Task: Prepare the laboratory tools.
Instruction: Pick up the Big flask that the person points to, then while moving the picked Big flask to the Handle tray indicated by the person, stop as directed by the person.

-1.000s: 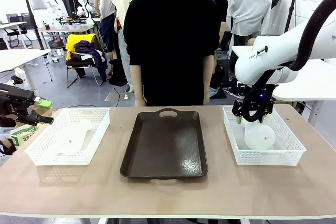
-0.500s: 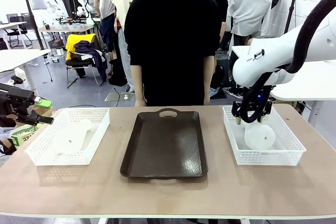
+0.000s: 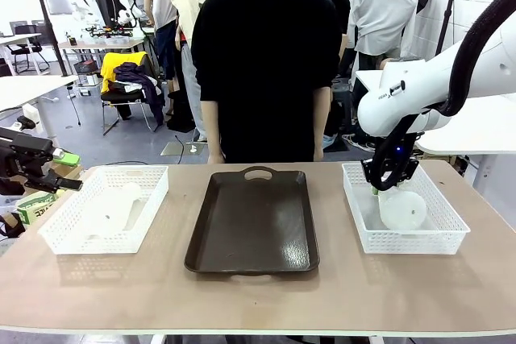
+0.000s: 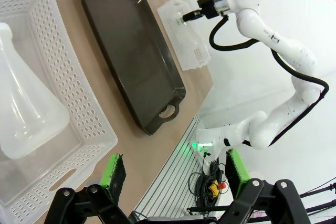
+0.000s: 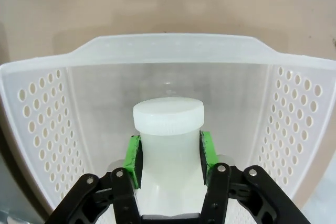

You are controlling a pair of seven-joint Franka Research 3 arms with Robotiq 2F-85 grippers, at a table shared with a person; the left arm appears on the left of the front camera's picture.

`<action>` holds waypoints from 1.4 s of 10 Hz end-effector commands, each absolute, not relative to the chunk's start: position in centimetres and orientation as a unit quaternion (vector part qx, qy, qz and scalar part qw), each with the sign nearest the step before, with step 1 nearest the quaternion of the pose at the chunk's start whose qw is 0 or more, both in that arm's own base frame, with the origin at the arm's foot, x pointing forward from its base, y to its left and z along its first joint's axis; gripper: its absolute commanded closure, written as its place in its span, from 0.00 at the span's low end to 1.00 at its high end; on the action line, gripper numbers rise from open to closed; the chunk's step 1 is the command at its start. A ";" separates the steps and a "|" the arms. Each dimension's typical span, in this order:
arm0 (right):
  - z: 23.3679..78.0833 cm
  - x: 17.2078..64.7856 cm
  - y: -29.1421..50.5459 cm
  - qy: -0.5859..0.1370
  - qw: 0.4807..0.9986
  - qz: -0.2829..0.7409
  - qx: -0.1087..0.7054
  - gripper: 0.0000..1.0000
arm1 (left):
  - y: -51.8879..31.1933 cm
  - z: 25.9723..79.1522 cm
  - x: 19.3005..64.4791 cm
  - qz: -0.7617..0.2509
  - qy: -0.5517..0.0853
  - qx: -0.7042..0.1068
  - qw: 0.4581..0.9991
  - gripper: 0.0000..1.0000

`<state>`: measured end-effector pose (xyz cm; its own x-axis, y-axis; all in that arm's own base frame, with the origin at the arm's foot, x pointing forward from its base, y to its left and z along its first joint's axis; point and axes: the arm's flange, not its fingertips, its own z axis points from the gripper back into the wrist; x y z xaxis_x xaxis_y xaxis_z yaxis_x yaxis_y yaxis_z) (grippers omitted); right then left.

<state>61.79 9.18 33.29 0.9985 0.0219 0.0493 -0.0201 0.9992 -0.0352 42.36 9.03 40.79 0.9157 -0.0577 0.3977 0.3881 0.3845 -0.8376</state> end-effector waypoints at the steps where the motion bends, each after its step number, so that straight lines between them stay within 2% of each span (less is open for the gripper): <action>1: 32.2 62.6 9.6 -0.017 0.999 0.000 -0.040 1.00 | 9.2 41.1 42.5 -0.136 -0.156 -0.545 0.813 0.00; 14: 33.3 62.1 9.1 -0.024 1.000 0.008 -0.019 1.00 | 9.2 41.1 42.5 -0.136 -0.156 -0.545 0.813 0.00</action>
